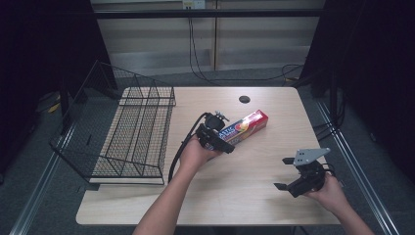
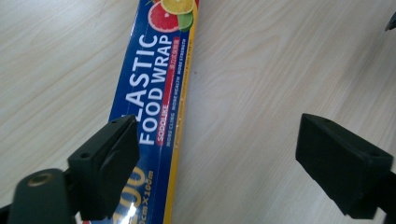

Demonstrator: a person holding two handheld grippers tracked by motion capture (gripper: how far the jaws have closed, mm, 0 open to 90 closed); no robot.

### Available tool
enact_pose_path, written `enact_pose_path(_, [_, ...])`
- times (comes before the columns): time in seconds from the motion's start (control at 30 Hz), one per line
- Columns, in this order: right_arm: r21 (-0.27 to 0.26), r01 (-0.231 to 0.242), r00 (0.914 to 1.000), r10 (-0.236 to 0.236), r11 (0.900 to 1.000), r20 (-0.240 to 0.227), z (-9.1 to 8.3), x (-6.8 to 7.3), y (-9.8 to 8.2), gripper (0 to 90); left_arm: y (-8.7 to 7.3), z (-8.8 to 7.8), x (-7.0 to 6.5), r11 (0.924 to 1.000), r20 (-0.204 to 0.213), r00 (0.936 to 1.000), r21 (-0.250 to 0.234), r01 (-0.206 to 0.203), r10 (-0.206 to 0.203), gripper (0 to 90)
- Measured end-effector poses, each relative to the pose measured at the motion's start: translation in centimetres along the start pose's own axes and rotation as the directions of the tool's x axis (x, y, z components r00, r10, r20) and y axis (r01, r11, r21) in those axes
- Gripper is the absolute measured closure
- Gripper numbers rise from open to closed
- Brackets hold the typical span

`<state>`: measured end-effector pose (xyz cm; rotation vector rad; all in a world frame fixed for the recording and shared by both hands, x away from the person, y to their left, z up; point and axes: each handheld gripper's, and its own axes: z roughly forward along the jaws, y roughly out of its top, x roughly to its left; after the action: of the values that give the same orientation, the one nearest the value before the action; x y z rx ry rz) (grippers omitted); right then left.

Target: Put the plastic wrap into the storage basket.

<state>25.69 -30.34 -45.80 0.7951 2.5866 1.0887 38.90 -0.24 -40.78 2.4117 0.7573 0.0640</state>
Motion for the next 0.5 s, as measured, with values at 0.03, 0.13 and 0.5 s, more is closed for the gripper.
enact_pose_path(0.03, [-0.002,-0.003,1.0000,0.003,1.000,-0.001,0.0,0.0,0.0,6.1,0.2,0.2,0.0,0.9999,0.002,0.9999,-0.002,0.012,-0.012,14.6])
enact_pose_path(0.13, [-0.005,-0.002,1.0000,0.002,1.000,0.002,-0.1,0.0,0.0,6.1,0.7,0.6,0.4,0.9998,-0.002,0.9998,0.005,0.020,-0.020,14.2])
enact_pose_path(0.5, [-0.006,-0.002,1.0000,0.002,1.000,0.000,-0.1,-0.1,0.0,6.5,1.3,2.1,1.6,0.9979,-0.009,0.9986,0.038,0.052,-0.051,15.7])
